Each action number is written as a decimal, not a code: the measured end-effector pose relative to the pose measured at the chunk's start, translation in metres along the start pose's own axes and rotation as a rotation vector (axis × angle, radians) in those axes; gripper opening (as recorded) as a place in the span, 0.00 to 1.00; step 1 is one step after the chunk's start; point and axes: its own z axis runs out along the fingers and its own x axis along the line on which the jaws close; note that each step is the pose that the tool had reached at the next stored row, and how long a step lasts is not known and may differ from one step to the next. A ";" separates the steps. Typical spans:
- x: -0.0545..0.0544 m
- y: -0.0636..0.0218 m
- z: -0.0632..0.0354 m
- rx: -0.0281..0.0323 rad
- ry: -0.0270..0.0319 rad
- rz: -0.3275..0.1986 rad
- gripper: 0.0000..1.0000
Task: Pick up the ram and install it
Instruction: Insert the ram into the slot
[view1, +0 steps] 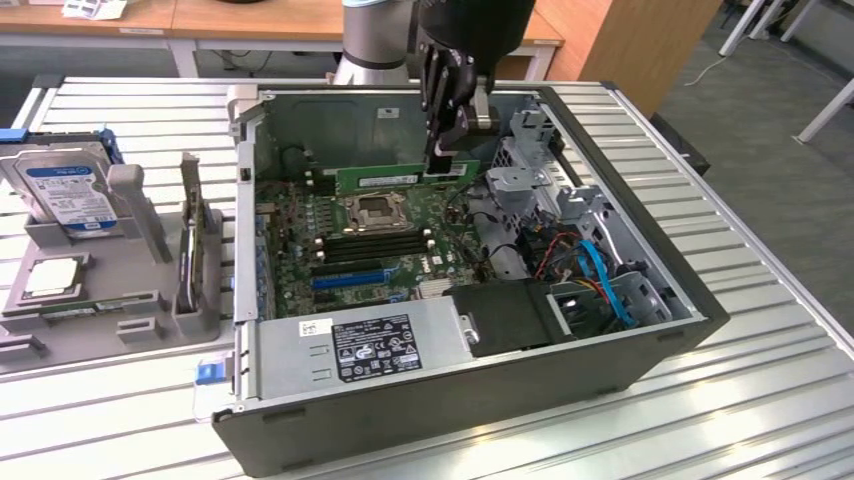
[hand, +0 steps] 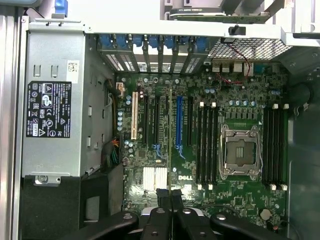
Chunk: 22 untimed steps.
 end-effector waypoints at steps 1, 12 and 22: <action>0.000 0.0000 0.0000 0.0000 0.0000 0.000 0.12; -0.004 0.0000 0.0007 0.0000 -0.0005 0.019 0.12; -0.010 0.0000 0.0011 -0.0001 -0.0005 0.021 0.12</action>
